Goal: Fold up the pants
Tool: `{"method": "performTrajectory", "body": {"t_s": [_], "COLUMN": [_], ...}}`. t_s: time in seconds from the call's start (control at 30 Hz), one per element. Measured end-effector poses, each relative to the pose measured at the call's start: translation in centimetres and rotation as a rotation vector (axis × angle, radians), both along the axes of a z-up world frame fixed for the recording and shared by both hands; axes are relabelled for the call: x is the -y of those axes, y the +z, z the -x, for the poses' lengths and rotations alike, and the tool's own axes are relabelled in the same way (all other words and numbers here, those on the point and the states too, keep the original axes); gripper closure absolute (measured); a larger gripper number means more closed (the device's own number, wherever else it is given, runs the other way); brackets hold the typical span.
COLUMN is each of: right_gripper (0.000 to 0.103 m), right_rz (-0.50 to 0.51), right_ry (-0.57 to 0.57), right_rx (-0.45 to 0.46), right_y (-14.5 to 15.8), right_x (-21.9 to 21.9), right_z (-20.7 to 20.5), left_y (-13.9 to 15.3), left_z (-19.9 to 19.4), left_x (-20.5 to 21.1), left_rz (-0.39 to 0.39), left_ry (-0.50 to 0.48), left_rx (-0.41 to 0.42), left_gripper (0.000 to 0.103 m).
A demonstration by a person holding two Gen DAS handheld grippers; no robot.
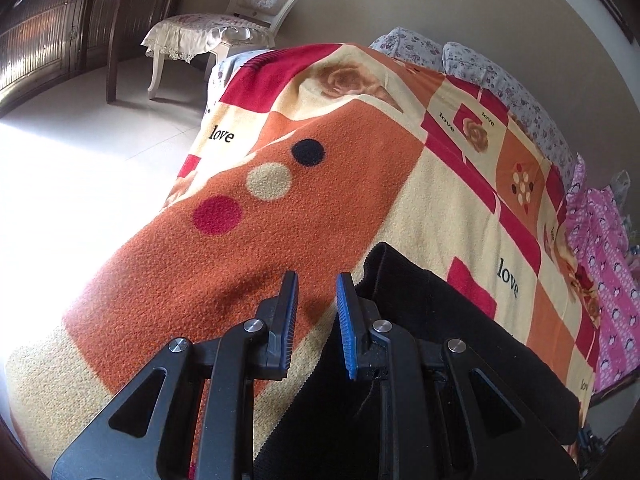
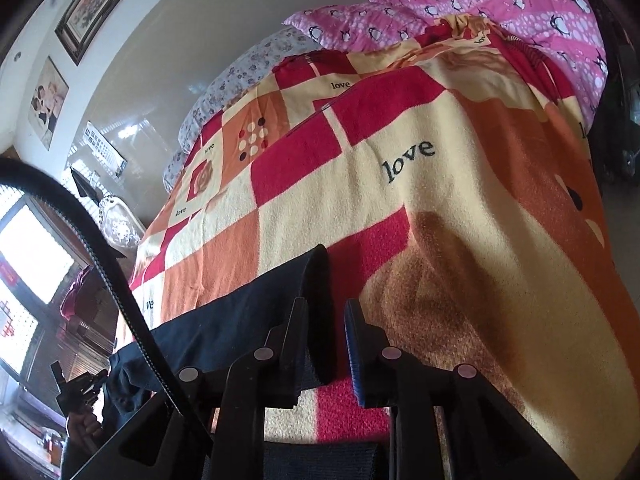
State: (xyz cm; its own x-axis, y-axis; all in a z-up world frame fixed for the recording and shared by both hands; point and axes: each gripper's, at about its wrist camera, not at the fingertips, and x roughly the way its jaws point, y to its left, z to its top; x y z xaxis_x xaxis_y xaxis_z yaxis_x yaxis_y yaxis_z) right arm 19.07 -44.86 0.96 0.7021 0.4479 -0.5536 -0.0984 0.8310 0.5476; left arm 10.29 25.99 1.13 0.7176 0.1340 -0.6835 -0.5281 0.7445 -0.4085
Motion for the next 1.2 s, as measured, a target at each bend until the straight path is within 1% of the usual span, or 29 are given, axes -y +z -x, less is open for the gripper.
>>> {"method": "performTrajectory", "body": {"t_s": [0.03, 0.1, 0.17, 0.3, 0.5, 0.53, 0.57, 0.6, 0.63, 0.7, 0.83, 0.93, 1.0, 1.03, 1.07, 1.1, 1.13, 1.17, 1.2], "right_gripper": [0.083, 0.069, 0.062, 0.062, 0.061, 0.06, 0.053, 0.049, 0.048, 0.04, 0.036, 0.036, 0.037, 0.037, 0.037, 0.036, 0.034, 0.024, 0.011], "right_rz": [0.0, 0.003, 0.013, 0.015, -0.027, -0.032, -0.035, -0.039, -0.045, -0.042, -0.034, 0.034, 0.12, 0.201, 0.299, 0.368, 0.43, 0.453, 0.456], "right_ry": [0.003, 0.018, 0.035, 0.051, 0.015, 0.005, 0.0, -0.003, 0.0, 0.009, 0.042, 0.05, 0.037, 0.032, 0.024, 0.019, 0.014, 0.009, 0.005], "right_rx": [-0.004, -0.015, -0.015, -0.022, -0.049, -0.042, -0.035, -0.025, -0.016, -0.023, -0.025, -0.037, -0.049, -0.027, 0.023, 0.075, 0.145, 0.198, 0.238], "right_y": [0.0, -0.1, 0.0, -0.1, -0.6, -0.6, -0.6, -0.5, -0.4, -0.5, -0.4, 0.1, 1.0, 2.0, 3.5, 4.8, 6.5, 7.8, 8.7], "right_x": [-0.1, -0.4, -0.7, -1.0, -0.4, -0.3, -0.3, -0.2, -0.2, -0.1, -0.4, -1.2, -2.1, -3.0, -4.1, -5.1, -6.4, -7.3, -7.8], "right_z": [0.0, -0.2, -0.2, -0.2, -0.2, 0.0, 0.1, 0.3, 0.5, 0.5, 0.5, 0.4, 0.5, 0.9, 1.6, 2.3, 3.3, 4.0, 4.5], "left_y": [0.0, 0.1, 0.1, 0.1, 0.2, 0.2, 0.2, 0.2, 0.2, 0.2, 0.2, 0.1, 0.0, 0.0, 0.1, 0.1, 0.1, 0.1, 0.1], "left_z": [-0.1, -0.1, -0.1, -0.1, 0.0, 0.0, 0.1, 0.1, 0.2, 0.2, 0.3, 0.3, 0.3, 0.3, 0.3, 0.3, 0.2, 0.2, 0.1], "left_x": [0.1, 0.3, 0.4, 0.4, 0.3, 0.3, 0.3, 0.3, 0.3, 0.2, 0.1, -0.1, -0.1, -0.1, 0.0, 0.0, 0.1, 0.1, 0.2], "left_rz": [-0.005, -0.017, -0.022, -0.017, -0.006, -0.006, -0.004, -0.003, 0.0, 0.004, 0.011, 0.021, 0.027, 0.027, 0.026, 0.023, 0.02, 0.014, 0.009], "left_ry": [-0.002, -0.006, -0.01, -0.01, -0.022, -0.022, -0.024, -0.025, -0.027, -0.027, -0.028, -0.029, -0.034, -0.035, -0.034, -0.034, -0.034, -0.034, -0.036], "left_rx": [-0.003, -0.005, -0.004, 0.0, 0.017, 0.019, 0.021, 0.023, 0.025, 0.029, 0.035, 0.034, 0.033, 0.031, 0.03, 0.027, 0.023, 0.015, 0.007], "left_gripper": [0.086, 0.086, 0.086, 0.086, 0.086, 0.086, 0.086, 0.086, 0.086, 0.086, 0.086, 0.086, 0.086, 0.086, 0.086, 0.086, 0.086, 0.086, 0.086]}}
